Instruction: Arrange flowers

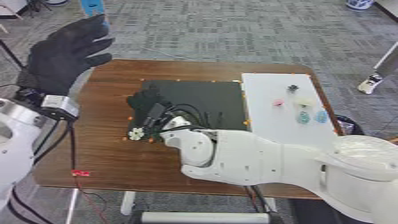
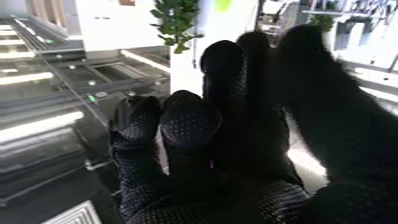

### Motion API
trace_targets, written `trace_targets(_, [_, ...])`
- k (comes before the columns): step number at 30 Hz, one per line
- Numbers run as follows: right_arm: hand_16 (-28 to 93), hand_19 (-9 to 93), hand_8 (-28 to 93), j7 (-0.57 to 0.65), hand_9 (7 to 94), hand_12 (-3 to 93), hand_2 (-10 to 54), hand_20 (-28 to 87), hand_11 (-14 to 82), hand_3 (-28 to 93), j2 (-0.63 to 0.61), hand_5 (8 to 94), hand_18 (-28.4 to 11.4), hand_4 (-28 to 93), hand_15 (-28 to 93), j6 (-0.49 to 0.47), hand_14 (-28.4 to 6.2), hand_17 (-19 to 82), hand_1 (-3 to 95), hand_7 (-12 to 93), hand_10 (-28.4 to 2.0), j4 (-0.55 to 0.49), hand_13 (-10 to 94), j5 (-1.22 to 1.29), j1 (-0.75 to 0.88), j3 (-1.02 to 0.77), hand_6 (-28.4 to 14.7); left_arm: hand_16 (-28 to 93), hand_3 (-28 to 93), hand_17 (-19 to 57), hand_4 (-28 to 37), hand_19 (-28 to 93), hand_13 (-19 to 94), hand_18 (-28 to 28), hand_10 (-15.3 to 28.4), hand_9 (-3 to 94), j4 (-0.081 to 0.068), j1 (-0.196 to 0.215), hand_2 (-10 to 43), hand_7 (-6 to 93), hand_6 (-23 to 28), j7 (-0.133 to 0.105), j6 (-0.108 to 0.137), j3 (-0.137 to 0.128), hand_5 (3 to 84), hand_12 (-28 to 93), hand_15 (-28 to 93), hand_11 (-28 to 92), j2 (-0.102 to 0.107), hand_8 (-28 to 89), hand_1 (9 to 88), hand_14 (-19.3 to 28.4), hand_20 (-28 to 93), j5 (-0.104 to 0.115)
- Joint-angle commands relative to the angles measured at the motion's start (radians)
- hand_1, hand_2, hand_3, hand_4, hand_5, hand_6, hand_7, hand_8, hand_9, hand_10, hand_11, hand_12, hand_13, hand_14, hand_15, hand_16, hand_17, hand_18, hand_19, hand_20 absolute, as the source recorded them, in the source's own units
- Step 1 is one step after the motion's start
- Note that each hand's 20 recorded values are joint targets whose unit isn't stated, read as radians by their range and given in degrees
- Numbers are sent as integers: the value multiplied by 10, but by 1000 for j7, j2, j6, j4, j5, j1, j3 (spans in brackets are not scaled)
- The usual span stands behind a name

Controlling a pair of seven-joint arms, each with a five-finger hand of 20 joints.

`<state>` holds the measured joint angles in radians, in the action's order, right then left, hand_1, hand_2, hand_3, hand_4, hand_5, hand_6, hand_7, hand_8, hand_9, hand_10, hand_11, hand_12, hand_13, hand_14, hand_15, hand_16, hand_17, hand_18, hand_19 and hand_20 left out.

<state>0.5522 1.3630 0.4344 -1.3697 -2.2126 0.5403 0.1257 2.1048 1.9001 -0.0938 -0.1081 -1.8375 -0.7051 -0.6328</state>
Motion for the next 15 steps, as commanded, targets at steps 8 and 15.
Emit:
trace_targets(8, [449, 932, -137, -334, 696, 494, 286, 654, 613, 888, -93, 513, -235, -162, 909, -441, -116, 342, 289, 174, -112, -120, 702, 79, 80, -178, 71, 43, 688, -121, -283, 413, 200, 226, 111, 246, 14, 70, -63, 146, 24, -12, 21, -18, 278, 163, 167, 128, -32, -78, 211, 135, 73, 8])
trace_targets(15, [436, 932, -144, -343, 756, 397, 388, 675, 718, 915, -88, 533, -238, -107, 930, -452, -118, 363, 214, 178, -110, -109, 722, 74, 84, -183, 71, 43, 688, -120, -283, 413, 200, 225, 111, 246, 9, 62, -62, 147, 23, -14, 19, -13, 278, 163, 164, 127, -28, -78, 210, 135, 73, 8])
